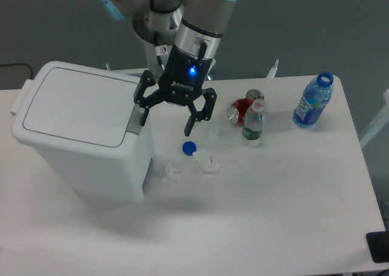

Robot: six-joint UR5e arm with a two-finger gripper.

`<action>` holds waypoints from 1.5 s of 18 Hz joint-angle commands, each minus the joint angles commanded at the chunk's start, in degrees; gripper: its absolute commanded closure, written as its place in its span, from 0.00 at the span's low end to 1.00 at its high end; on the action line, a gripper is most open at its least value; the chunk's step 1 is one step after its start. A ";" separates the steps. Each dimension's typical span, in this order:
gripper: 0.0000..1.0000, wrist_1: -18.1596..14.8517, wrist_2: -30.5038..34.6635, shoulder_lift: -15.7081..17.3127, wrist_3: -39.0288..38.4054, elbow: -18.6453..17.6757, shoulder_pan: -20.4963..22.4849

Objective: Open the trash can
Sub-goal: 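Push the lid upward with the gripper finger to flip it open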

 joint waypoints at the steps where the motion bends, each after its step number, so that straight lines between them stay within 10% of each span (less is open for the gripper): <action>1: 0.00 0.00 0.00 0.00 0.00 0.00 0.00; 27: 0.00 -0.09 -0.09 -0.26 2.02 3.41 1.14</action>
